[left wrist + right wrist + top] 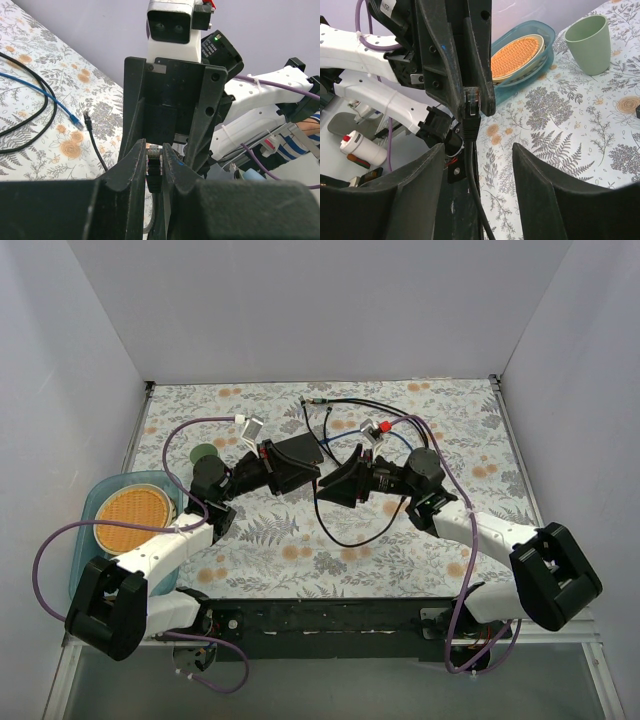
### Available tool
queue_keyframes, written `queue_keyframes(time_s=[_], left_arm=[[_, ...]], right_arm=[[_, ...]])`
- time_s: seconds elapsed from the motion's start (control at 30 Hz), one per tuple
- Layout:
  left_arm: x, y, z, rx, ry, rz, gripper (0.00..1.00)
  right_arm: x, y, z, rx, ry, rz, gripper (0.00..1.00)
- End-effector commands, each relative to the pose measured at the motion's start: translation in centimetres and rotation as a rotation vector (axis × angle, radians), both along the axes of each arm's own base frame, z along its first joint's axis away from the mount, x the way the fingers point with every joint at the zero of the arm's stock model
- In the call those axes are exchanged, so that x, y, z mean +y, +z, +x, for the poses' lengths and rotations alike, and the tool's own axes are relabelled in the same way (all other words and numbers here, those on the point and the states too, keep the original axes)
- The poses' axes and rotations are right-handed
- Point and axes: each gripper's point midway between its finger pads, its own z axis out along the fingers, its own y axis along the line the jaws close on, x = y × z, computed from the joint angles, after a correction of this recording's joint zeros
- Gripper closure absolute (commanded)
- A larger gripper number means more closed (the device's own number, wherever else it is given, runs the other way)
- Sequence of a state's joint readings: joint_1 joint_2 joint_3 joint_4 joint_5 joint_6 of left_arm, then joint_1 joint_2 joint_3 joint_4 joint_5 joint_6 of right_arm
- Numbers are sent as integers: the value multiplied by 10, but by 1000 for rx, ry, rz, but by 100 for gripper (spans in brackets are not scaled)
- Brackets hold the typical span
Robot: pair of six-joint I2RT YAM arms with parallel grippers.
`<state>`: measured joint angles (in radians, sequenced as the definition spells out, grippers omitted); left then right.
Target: Insert the plug into the switch port
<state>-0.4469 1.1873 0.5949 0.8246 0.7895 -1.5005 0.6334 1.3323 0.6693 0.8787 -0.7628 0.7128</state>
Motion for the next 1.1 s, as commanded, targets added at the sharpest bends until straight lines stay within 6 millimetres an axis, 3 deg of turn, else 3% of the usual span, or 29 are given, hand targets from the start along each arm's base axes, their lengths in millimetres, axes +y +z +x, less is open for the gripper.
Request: queue_keyframes(time_s=[0.0,0.13,0.4,0.6,0.63,0.77,0.8,0.83,0.87,0.9,0.93,1.07], left_arm=[[0,8,-9,-39,-23,-16,100],[-2,8,-10,-36,-28,-18,100],[-4,5,-12,-29,-40,-16,100],[-5,4,-12,-28,-41,-14,100],[-5,3,-12,-26,-40,-12,100],[-5,1,-11,-19,-36,-6,98],[-5,1,-9,-16,-31,-2,73],[-6,3,-7,-15,-23,-1,20],[-5,-1,0,12,13,18,2],[-4,-2,4,24,34,28,2],[-4,4,10,21,62,33,2],[5,-9,29,80,189,110,2]], right_arm=[[3,14,-4,-38,25,48,39],[5,15,-2,-31,22,50,49],[12,19,-4,-21,53,73,55],[16,24,-8,-16,78,93,82],[16,24,-7,-16,78,94,96],[16,25,-8,-23,75,89,99],[17,16,-4,12,59,52,99],[17,18,-1,-3,45,38,99],[17,16,0,-8,34,19,99],[17,0,6,5,-6,-47,99],[15,5,9,-10,-31,-64,99],[5,-16,21,-23,-138,-224,99]])
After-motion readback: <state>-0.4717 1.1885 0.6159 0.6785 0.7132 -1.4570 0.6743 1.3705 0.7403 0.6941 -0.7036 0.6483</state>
